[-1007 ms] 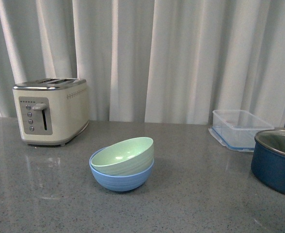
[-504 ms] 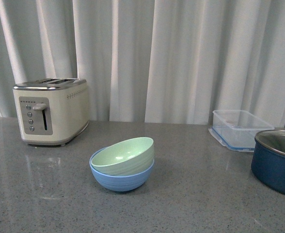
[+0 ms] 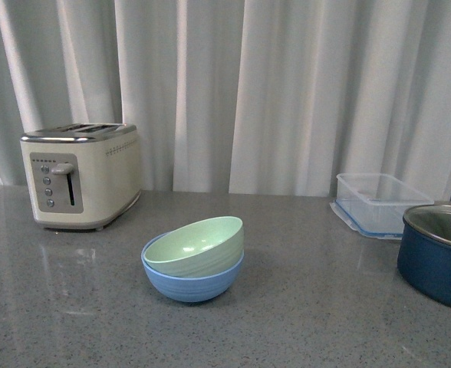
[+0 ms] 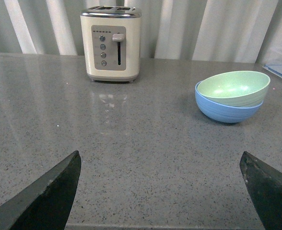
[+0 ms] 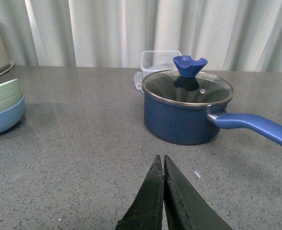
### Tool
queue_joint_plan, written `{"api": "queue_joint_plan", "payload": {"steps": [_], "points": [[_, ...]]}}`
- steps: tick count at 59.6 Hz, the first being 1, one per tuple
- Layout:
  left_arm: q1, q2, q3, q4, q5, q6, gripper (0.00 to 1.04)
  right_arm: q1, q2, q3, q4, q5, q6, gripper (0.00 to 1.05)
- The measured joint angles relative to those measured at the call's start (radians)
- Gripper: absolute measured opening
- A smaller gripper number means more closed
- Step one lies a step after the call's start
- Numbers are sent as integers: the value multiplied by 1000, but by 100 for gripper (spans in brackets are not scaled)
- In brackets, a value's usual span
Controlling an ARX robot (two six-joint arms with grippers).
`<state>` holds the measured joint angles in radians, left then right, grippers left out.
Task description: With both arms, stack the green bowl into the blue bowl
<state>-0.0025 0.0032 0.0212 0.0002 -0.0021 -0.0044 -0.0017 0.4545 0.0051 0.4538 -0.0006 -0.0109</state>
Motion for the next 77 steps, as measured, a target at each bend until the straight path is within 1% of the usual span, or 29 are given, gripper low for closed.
{"api": "queue_joint_plan", "payload": {"steps": [26, 46, 48, 50, 53, 66, 69, 71, 72, 77], "points": [[0, 0, 0, 0, 0, 0, 98, 0, -188, 0, -183, 0, 0, 1], [0, 0, 0, 0, 0, 0, 98, 0, -279, 0, -274, 0, 0, 1], [0, 0, 0, 0, 0, 0, 98, 0, -319, 0, -322, 0, 0, 1], [0, 0, 0, 0, 0, 0, 98, 0, -373, 0, -400, -2, 0, 1], [0, 0, 0, 0, -1, 0, 98, 0, -423, 0, -445, 0, 0, 1], [0, 0, 0, 0, 0, 0, 98, 0, -449, 0, -452, 0, 0, 1], [0, 0, 0, 0, 0, 0, 98, 0, -450, 0, -452, -1, 0, 6], [0, 0, 0, 0, 0, 0, 98, 0, -450, 0, -452, -1, 0, 13], [0, 0, 0, 0, 0, 0, 98, 0, -450, 0, -452, -1, 0, 15], [0, 0, 0, 0, 0, 0, 98, 0, -450, 0, -452, 0, 0, 36]]}}
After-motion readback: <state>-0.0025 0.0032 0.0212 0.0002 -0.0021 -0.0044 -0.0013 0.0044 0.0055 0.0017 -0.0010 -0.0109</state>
